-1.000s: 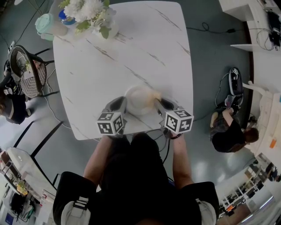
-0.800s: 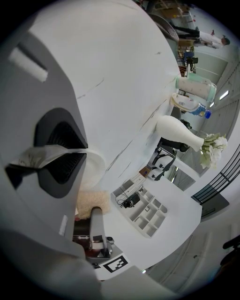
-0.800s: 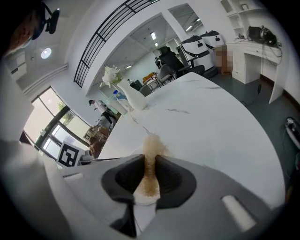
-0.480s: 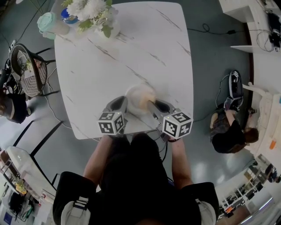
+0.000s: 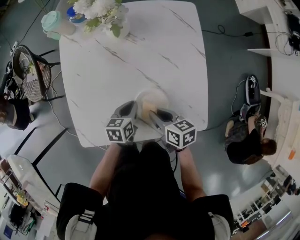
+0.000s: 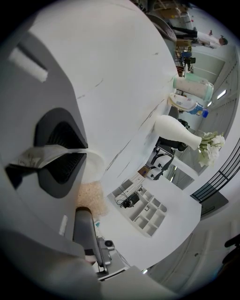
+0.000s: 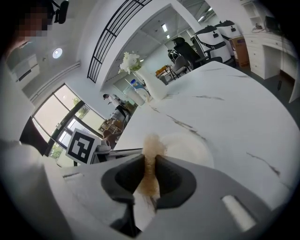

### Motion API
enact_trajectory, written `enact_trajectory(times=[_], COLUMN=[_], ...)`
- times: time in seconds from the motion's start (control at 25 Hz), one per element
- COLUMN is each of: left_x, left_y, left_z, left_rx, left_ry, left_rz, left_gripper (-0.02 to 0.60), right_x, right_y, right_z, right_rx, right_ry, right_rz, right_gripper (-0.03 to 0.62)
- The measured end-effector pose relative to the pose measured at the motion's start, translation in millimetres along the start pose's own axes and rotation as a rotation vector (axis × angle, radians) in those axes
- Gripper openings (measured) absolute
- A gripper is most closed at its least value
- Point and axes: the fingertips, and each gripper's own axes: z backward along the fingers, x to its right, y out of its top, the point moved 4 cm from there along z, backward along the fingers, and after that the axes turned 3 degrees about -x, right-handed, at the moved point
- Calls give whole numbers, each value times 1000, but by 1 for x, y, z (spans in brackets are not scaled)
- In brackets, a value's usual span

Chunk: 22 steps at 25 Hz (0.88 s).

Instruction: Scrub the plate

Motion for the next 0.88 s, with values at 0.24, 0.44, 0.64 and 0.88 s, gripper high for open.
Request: enact_trajectory(times=[0.24, 0.44, 0.64, 0.88], left_x=[-1, 0, 0, -2], left_y=[-1, -1, -2, -2], left_z=[1, 1, 1, 0], left_rx=[0, 0, -5, -18], left_ry=[3, -4, -6, 0], left_rz=[0, 4, -1, 0], left_gripper=[37, 37, 37, 37], right_x=[-5, -5, 0, 9], right_y=[-17, -28, -31, -31], right_z=[-16, -23, -25, -19], right_rx=[-46, -77, -79, -81], right_ry=[18, 16, 4, -20], right_rz=[-5, -16, -32, -45], right_gripper=[69, 69, 69, 69])
